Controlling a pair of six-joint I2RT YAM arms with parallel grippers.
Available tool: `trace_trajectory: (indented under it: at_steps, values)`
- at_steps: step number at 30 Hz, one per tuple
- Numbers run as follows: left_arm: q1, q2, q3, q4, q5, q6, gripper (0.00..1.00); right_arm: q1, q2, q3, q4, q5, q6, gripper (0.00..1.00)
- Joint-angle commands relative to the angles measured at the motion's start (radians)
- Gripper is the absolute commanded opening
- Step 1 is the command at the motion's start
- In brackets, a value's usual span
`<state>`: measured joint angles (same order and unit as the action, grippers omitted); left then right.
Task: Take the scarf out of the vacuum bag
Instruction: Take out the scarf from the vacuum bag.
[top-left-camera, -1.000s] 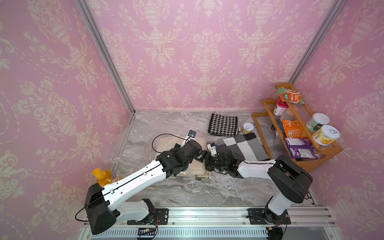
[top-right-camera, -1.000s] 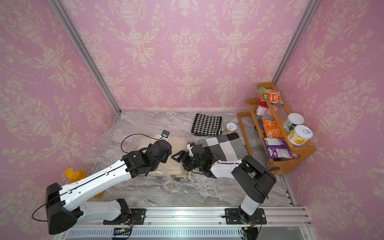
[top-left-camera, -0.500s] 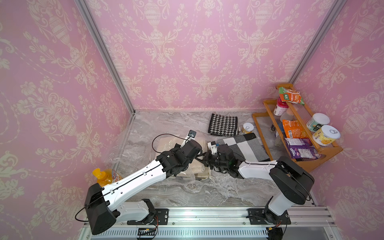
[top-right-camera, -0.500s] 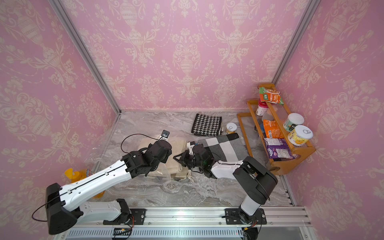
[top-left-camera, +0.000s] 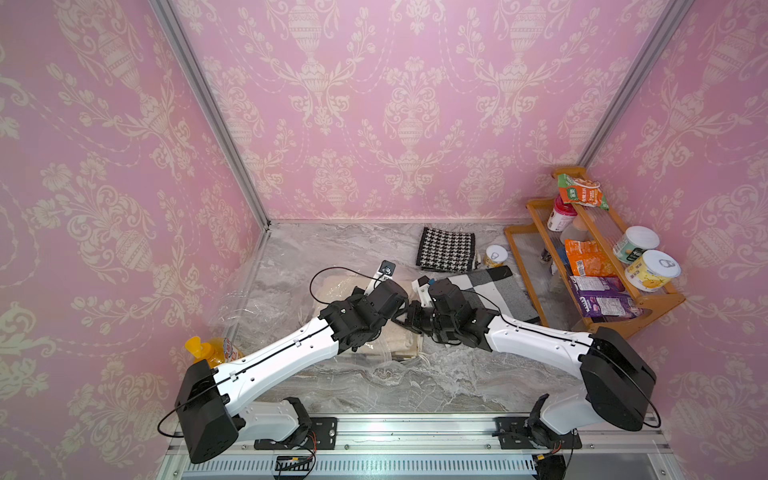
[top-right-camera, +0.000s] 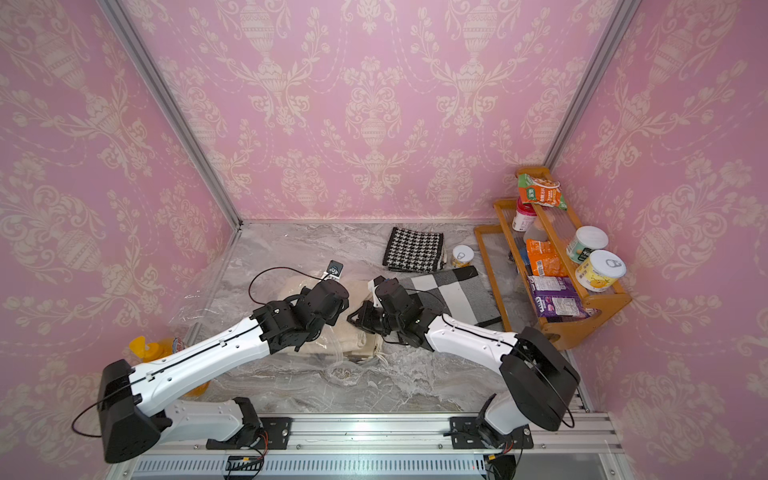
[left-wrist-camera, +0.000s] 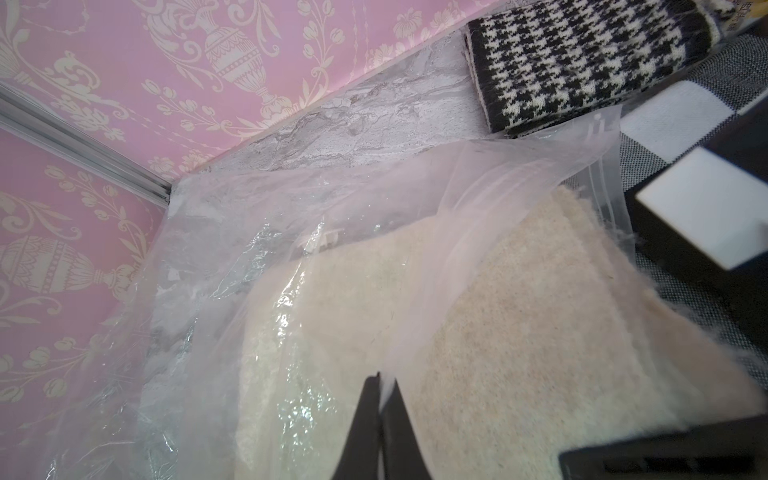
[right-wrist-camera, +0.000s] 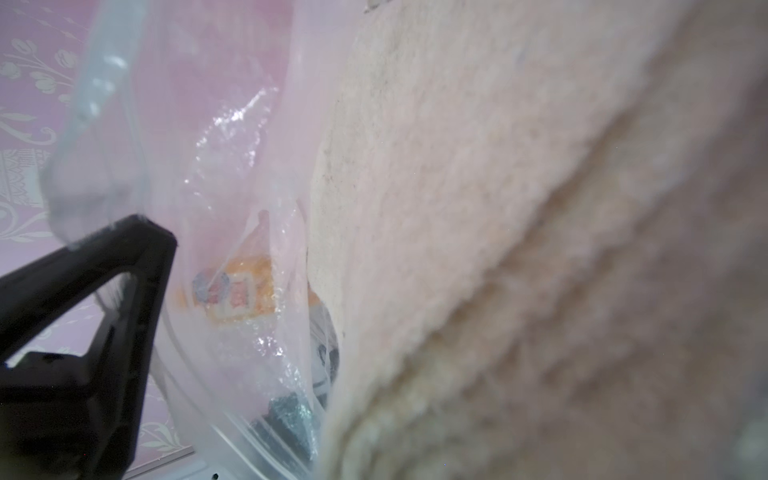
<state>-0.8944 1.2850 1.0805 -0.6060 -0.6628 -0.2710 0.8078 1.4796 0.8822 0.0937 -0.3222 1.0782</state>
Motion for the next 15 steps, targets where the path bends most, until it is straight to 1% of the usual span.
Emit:
trace_trajectory:
  at_steps: [1, 7, 12, 15]
  values:
    - [-0.005, 0.011, 0.006, 0.005, -0.049, -0.007, 0.00, -0.002, -0.066, 0.049, -0.220, 0.020, -0.131, 0.00]
    - [-0.002, 0.023, 0.006, 0.013, -0.045, -0.007, 0.00, -0.055, -0.102, 0.067, -0.371, 0.009, -0.219, 0.00]
    - [0.003, 0.025, 0.003, 0.018, -0.045, -0.002, 0.00, -0.138, -0.094, 0.081, -0.490, -0.083, -0.341, 0.00]
    - [0.018, 0.032, 0.000, 0.025, -0.038, -0.005, 0.00, -0.186, -0.079, 0.106, -0.592, -0.101, -0.433, 0.00]
